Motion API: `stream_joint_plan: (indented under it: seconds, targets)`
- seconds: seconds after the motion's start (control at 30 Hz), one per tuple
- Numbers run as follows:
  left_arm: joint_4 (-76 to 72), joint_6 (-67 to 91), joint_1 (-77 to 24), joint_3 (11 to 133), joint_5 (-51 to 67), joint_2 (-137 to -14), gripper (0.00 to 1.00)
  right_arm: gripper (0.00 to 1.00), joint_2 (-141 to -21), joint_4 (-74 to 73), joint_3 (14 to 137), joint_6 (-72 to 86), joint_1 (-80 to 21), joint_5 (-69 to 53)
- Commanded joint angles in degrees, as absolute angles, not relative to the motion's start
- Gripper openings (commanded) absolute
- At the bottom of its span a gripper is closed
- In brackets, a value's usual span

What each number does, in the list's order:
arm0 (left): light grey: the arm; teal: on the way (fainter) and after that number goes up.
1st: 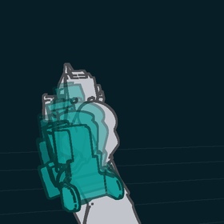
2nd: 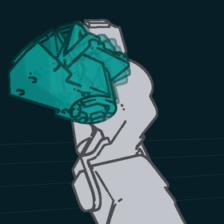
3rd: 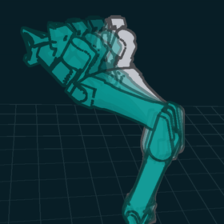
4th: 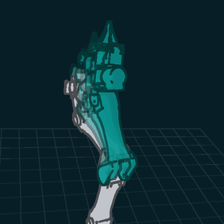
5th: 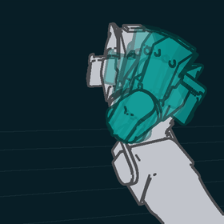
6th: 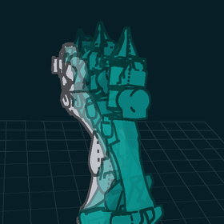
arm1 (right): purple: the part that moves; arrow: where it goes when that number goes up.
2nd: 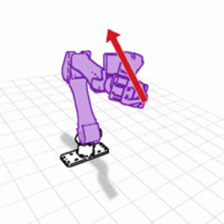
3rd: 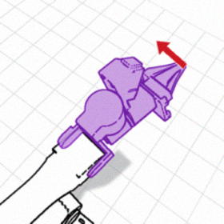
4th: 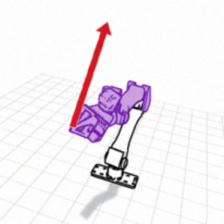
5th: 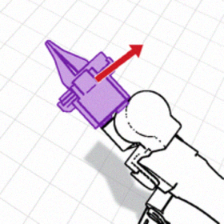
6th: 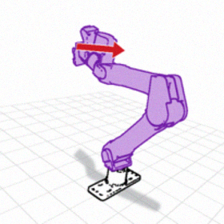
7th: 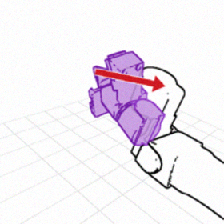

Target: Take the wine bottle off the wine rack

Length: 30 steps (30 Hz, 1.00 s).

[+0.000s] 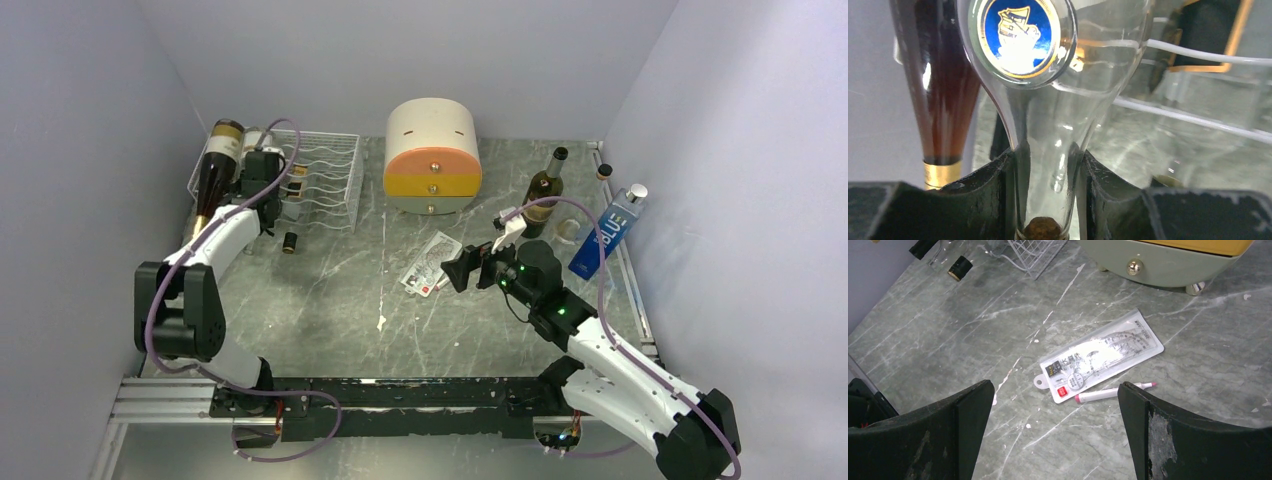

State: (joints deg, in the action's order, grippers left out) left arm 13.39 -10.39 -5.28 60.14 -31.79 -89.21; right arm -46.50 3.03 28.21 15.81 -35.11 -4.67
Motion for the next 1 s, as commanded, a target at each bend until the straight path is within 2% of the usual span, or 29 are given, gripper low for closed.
stream_joint_plan:
  seconds: [0.0, 0.2, 0.57, 0.8, 0.97]
  targets:
    - [19.48, 0.87, -4.84, 65.07, -22.98, -83.87, 0.07, 1.00, -45.82, 3.10, 30.10, 17.24, -35.47, -4.21]
    - [21.49, 8.63, -3.73, 64.77, -12.46, -79.51, 0.07, 1.00, -47.31, 4.03, 30.59, 19.59, -35.53, -5.06]
    - [22.30, 17.64, 7.01, 63.94, 12.17, -75.72, 0.07, 1.00, -50.25, 5.94, 30.79, 23.27, -36.20, -4.99]
    - [13.79, 26.69, 15.49, 57.32, 32.56, -74.72, 0.07, 1.00, -53.16, 6.59, 32.05, 24.60, -37.77, -3.89]
    - [5.83, 32.77, 19.40, 51.73, 42.62, -74.71, 0.07, 1.00, -55.09, 6.87, 33.31, 24.41, -38.94, -2.93]
